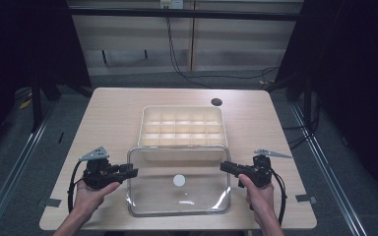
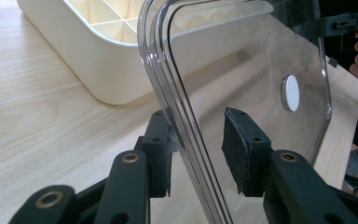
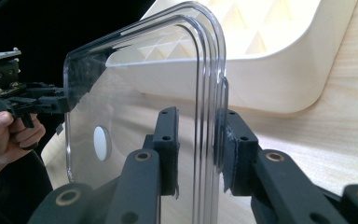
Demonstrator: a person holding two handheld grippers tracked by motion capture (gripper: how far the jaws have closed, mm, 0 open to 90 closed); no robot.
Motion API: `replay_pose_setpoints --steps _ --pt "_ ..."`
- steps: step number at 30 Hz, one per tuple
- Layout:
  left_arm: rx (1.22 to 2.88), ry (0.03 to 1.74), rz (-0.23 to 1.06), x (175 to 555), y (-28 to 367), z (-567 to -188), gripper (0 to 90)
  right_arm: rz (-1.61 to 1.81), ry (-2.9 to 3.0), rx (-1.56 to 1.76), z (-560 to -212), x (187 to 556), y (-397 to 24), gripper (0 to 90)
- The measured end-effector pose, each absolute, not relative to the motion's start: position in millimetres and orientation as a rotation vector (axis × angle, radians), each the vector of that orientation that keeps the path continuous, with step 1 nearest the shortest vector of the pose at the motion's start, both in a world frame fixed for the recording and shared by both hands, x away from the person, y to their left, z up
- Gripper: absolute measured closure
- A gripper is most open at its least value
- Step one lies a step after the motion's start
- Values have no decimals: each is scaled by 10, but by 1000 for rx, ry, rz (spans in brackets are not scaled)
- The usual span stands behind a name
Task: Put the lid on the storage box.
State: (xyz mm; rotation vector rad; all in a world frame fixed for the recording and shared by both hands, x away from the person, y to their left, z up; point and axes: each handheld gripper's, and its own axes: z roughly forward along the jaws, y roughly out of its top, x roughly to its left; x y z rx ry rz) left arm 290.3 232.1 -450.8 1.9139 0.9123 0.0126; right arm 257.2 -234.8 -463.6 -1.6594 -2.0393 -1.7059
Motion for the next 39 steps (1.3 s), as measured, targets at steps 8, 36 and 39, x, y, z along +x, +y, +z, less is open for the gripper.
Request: replay_pose_setpoints --steps 8,36,39 --pt "1896 907 30 2928 2310 -4436 662 -1703 -2054 -1684 -4552 2591 -2347 706" --pt "1841 876 72 2987 2351 -4091 714 -1858 -2077 -1648 -4143 2654 -2335 710" --pt "1838 869 78 2999 2356 -4055 719 -1864 -2071 -1646 -4118 2683 -2339 709"
